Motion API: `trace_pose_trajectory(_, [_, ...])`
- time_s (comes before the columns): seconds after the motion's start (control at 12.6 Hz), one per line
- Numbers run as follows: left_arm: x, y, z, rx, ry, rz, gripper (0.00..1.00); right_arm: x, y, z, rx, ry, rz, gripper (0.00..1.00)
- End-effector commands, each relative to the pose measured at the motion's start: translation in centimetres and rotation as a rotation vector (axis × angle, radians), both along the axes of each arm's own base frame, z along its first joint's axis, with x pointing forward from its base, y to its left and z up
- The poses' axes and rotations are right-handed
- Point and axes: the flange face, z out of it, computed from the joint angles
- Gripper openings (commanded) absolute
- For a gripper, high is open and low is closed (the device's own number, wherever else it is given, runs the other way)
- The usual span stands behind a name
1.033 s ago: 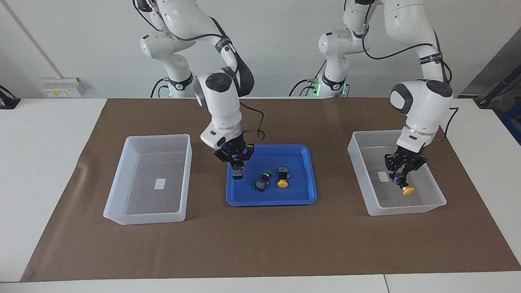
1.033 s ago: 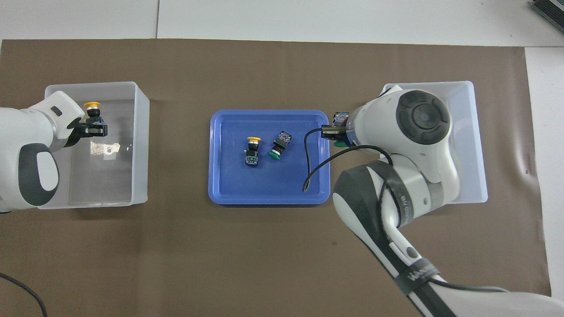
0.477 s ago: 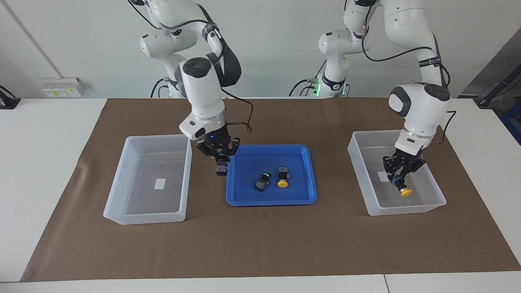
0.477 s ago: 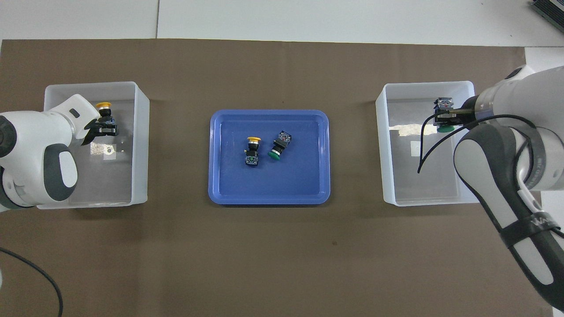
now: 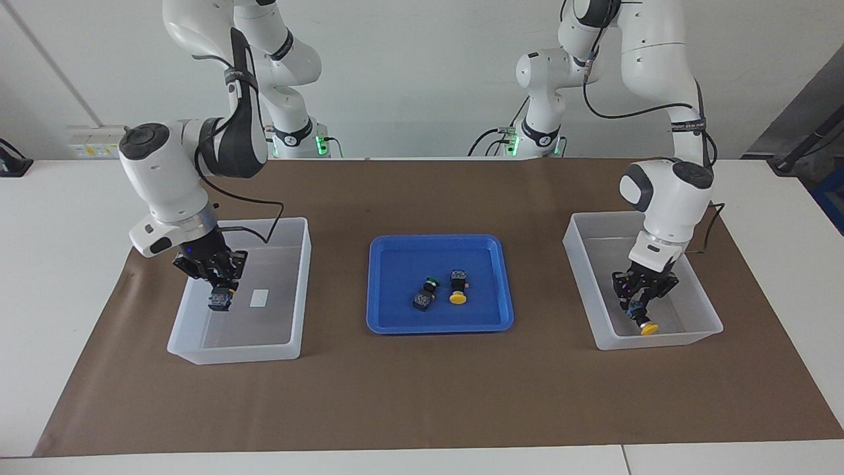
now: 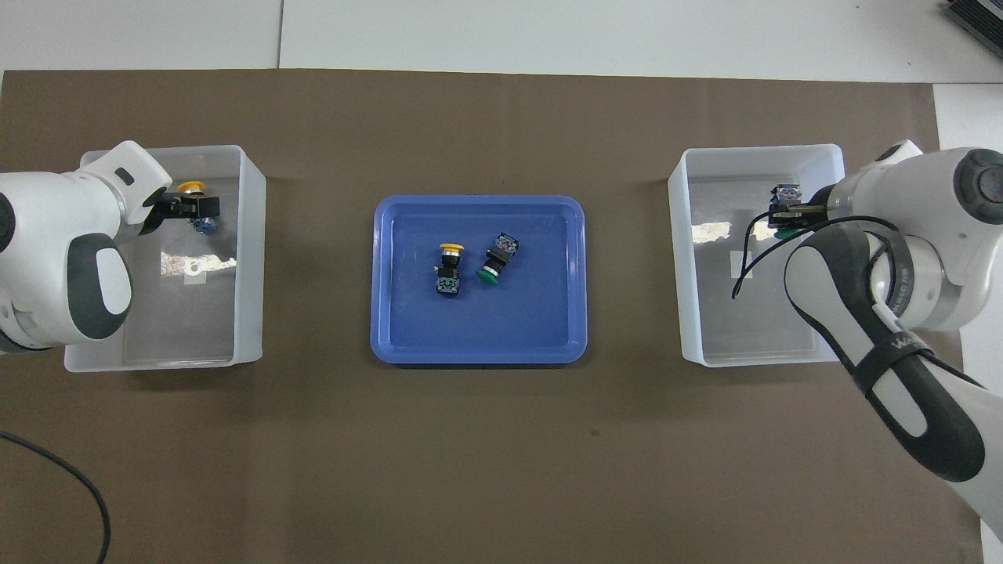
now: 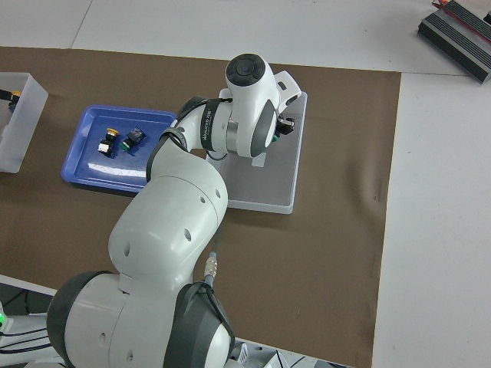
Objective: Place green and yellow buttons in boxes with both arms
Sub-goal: 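Reach the left gripper to a yellow button while the right gripper releases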
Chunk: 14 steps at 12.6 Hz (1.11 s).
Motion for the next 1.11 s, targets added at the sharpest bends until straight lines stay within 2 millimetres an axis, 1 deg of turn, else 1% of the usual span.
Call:
trace_pose_trajectory(0.0, [-1.1, -2.4, 5.2, -0.007, 0.028, -0.043, 1.0, 0.2, 0.4, -2.0, 0.016, -0.004, -0.007, 0.0])
trace_pose_trajectory(0.08, [-1.2, -4.6, 6.4, -0.011, 0.057, -0.071, 1.0, 0.2, 0.9, -2.8, 0.021, -0.005, -0.011, 0.11])
trace_pose_trajectory(0.16, [-1.0, -7.0, 7.5, -0.018, 0.084, -0.079, 1.0, 0.1, 0.8, -3.0, 0.024, -0.008, -0.017, 0.2])
trace_pose_trajectory(0.24, [-1.1, -9.6, 7.8, -0.032, 0.087, -0.07, 1.0, 0.1, 0.9, -3.0, 0.024, -0.008, -0.016, 0.36])
trace_pose_trajectory(0.32, [-1.4, -12.3, 7.8, -0.05, 0.085, -0.056, 1.0, 0.1, 0.9, -3.0, 0.024, -0.006, -0.016, 0.6])
trace_pose_trajectory(0.4, [-2.0, -14.9, 7.7, -0.061, 0.08, -0.064, 1.0, 0.1, 0.9, -3.0, 0.025, -0.006, -0.018, 0.93])
trace_pose_trajectory(0.48, [-2.5, -17.1, 7.4, -0.069, 0.074, -0.075, 1.0, 0.1, 0.8, -3.0, 0.024, -0.008, -0.018, 1.0])
trace_pose_trajectory(0.56, [-3.4, -19.6, 6.7, -0.075, 0.088, -0.086, 1.0, 0.2, 0.8, -2.7, 0.024, -0.011, -0.016, 1.0])
trace_pose_trajectory(0.64, [-4.4, -21.8, 5.7, -0.079, 0.108, -0.094, 1.0, 0.3, 0.9, -1.9, 0.025, -0.018, -0.015, 1.0])
trace_pose_trajectory(0.71, [-5.5, -23.8, 4.6, -0.08, 0.114, -0.113, 1.0, 0.3, 0.9, -0.8, 0.026, -0.029, -0.015, 1.0])
trace_pose_trajectory(0.79, [-6.9, -25.7, 3.0, -0.083, 0.098, -0.148, 1.0, 0.2, 0.9, 0.6, 0.028, -0.034, -0.013, 1.0])
trace_pose_trajectory(0.87, [-8.3, -27.1, 1.5, -0.083, 0.091, -0.175, 1.0, 0.0, 0.9, 2.2, 0.031, -0.035, -0.012, 1.0])
trace_pose_trajectory(0.95, [-9.0, -28.2, 0.6, -0.083, 0.089, -0.193, 1.0, 0.0, 1.0, 3.7, 0.035, -0.025, -0.011, 1.0])
trace_pose_trajectory(1.03, [-9.5, -29.6, -0.8, -0.088, 0.1, -0.191, 1.0, 0.0, 1.0, 5.3, 0.039, -0.016, -0.009, 1.0])
